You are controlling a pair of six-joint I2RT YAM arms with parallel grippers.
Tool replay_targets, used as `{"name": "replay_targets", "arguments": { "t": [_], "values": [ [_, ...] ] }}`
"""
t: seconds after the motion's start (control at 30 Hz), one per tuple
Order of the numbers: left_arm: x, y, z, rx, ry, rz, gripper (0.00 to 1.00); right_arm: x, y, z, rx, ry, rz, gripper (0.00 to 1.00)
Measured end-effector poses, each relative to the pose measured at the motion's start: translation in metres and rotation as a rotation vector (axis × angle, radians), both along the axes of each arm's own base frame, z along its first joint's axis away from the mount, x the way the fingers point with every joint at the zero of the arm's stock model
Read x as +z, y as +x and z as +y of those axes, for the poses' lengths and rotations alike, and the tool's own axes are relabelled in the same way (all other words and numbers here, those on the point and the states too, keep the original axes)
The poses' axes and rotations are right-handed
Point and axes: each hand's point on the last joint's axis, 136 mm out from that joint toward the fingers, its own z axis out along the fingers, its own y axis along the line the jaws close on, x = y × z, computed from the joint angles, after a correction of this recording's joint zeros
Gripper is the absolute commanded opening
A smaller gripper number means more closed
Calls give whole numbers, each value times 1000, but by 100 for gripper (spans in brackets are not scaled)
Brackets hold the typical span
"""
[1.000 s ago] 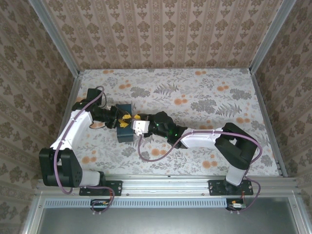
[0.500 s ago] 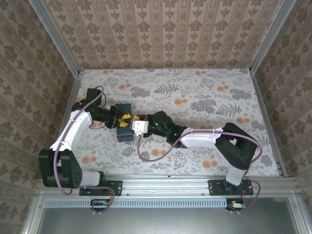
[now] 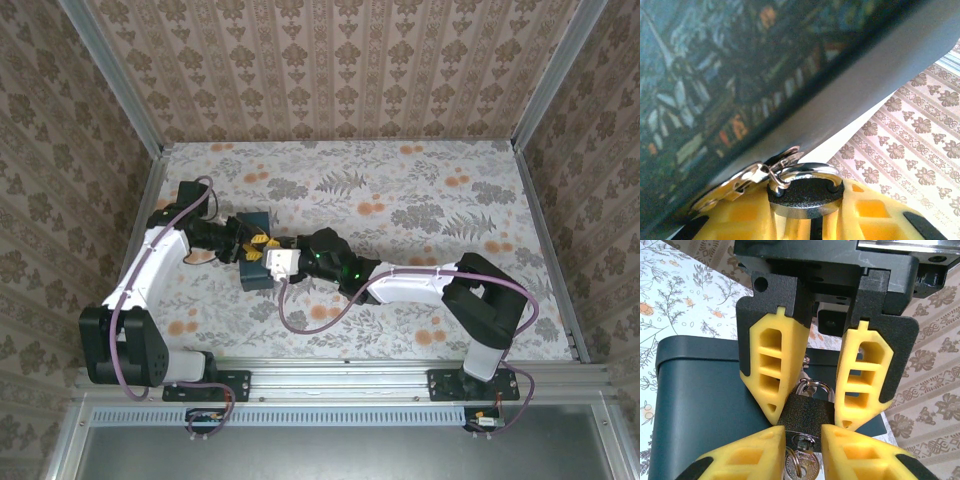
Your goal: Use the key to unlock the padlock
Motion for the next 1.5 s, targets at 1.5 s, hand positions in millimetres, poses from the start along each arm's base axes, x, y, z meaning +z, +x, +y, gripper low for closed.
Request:
{"name": "replay_targets", "arguments": {
  "t": [1.5],
  "values": [
    [-1, 1, 2, 6, 11, -3, 7, -19, 11, -8, -1, -96, -50, 16]
  ]
}}
